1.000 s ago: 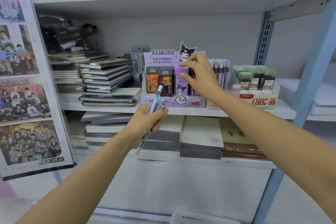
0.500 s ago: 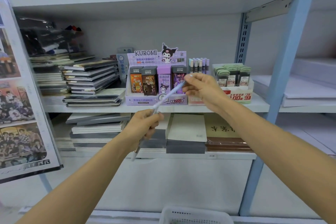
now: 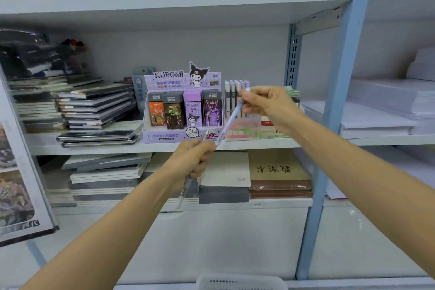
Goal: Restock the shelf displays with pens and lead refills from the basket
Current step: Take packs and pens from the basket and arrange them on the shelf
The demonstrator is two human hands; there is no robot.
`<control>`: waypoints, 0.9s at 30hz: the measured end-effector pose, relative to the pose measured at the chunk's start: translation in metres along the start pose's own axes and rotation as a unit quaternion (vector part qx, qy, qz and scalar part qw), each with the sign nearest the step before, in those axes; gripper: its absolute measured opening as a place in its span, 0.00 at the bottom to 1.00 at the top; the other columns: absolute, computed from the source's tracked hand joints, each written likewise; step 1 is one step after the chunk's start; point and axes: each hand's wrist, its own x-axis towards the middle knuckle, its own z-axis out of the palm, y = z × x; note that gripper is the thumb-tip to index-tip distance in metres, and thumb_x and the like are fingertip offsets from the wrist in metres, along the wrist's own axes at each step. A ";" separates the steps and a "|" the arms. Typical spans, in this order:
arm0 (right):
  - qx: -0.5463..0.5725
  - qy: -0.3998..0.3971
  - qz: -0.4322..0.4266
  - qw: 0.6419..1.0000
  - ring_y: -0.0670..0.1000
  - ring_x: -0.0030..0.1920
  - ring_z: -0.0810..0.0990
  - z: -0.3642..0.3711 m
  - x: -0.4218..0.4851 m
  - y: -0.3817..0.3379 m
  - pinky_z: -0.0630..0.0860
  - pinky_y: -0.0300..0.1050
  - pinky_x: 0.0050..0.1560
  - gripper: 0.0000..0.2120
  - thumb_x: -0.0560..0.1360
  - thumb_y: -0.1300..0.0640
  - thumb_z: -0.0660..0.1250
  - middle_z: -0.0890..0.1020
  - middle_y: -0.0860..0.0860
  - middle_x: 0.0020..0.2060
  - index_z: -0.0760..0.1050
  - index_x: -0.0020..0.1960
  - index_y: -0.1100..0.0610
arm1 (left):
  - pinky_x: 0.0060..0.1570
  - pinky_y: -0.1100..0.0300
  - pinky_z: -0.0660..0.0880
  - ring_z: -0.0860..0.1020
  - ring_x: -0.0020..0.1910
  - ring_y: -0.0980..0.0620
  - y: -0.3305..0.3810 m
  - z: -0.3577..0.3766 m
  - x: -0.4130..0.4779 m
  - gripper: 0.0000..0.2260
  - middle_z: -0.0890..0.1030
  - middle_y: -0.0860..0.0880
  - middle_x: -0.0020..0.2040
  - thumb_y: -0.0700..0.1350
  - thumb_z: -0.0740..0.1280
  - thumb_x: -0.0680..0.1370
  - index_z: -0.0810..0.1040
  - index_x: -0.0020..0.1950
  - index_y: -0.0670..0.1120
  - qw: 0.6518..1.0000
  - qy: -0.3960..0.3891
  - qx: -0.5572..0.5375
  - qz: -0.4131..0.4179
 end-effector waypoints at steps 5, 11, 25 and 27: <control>-0.093 0.085 -0.103 0.987 0.49 0.39 0.84 -0.025 0.024 -0.031 0.80 0.37 0.43 0.06 0.77 0.62 0.67 0.84 0.56 0.42 0.80 0.52 0.62 | 0.22 0.65 0.55 0.61 0.22 0.56 0.004 -0.004 0.011 0.07 0.68 0.51 0.28 0.39 0.58 0.78 0.75 0.49 0.40 1.000 0.015 -0.015 -0.021; -0.185 0.118 -0.134 0.966 0.51 0.36 0.83 -0.022 0.050 -0.030 0.82 0.43 0.43 0.09 0.77 0.62 0.68 0.82 0.57 0.39 0.79 0.54 0.66 | 0.24 0.64 0.64 0.70 0.25 0.55 0.005 -0.008 0.018 0.11 0.78 0.48 0.31 0.40 0.56 0.81 0.77 0.48 0.40 1.000 0.022 -0.016 -0.009; -0.294 0.146 -0.096 0.940 0.46 0.32 0.83 -0.023 0.063 -0.003 0.76 0.36 0.25 0.02 0.75 0.61 0.71 0.82 0.52 0.34 0.79 0.47 0.59 | 0.29 0.64 0.74 0.76 0.27 0.54 0.007 -0.004 0.027 0.04 0.83 0.48 0.36 0.40 0.64 0.80 0.79 0.52 0.43 0.998 -0.015 -0.029 0.061; -0.318 0.129 -0.090 0.935 0.48 0.33 0.83 -0.021 0.065 -0.001 0.78 0.37 0.26 0.02 0.75 0.60 0.71 0.82 0.53 0.35 0.79 0.47 0.59 | 0.29 0.63 0.73 0.76 0.27 0.54 0.005 -0.002 0.027 0.05 0.83 0.48 0.37 0.40 0.64 0.80 0.79 0.52 0.43 0.998 -0.019 -0.021 0.061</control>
